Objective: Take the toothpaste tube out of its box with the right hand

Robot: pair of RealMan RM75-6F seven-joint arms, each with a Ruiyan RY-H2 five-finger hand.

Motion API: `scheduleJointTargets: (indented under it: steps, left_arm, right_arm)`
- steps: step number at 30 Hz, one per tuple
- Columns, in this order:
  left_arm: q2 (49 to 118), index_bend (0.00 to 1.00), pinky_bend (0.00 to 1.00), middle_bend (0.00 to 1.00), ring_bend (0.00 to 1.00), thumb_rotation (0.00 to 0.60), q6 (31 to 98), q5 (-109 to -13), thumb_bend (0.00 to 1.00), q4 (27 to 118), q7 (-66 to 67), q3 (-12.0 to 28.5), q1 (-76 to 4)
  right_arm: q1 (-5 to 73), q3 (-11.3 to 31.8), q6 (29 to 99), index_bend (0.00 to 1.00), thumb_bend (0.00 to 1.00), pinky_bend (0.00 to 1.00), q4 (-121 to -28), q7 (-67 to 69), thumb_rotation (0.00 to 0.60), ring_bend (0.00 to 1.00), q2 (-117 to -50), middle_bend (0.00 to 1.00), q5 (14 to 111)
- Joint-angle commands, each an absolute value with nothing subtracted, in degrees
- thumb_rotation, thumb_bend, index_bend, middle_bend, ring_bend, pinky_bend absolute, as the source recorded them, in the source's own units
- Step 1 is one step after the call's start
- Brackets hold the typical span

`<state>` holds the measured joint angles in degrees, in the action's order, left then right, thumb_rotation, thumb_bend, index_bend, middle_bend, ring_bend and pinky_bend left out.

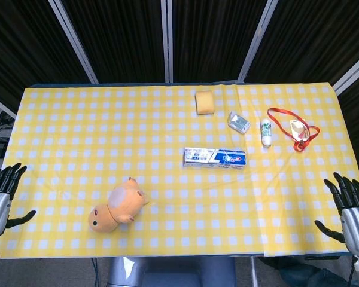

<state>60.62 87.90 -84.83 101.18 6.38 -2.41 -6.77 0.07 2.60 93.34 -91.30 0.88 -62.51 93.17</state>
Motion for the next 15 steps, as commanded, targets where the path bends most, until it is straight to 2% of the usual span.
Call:
scheduleJointTargets:
  steps: [1, 11, 15]
  left_arm:
    - [60.6, 0.00, 0.00, 0.00, 0.00, 0.600, 88.1, -85.0, 0.00, 101.3, 6.4, -2.2, -6.5]
    - [60.4, 0.00, 0.00, 0.00, 0.00, 0.600, 87.8, -85.2, 0.00, 101.3, 6.1, -1.6, -5.9]
    - [60.3, 0.00, 0.00, 0.00, 0.00, 0.600, 87.6, -85.0, 0.00, 101.2, 5.8, -1.3, -5.7]
  right_arm:
    - [0.1, 2.6, 93.3, 0.14, 0.00, 0.00, -91.3, 0.8, 0.600, 0.00, -62.5, 0.00, 93.1]
    - [0.3, 2.5, 92.6, 0.13, 0.00, 0.00, -91.4, 0.9, 0.600, 0.00, -62.6, 0.00, 93.0]
    - [2.1, 2.5, 88.9, 0.10, 0.00, 0.00, -92.4, 3.3, 0.600, 0.00, -62.1, 0.00, 92.0]
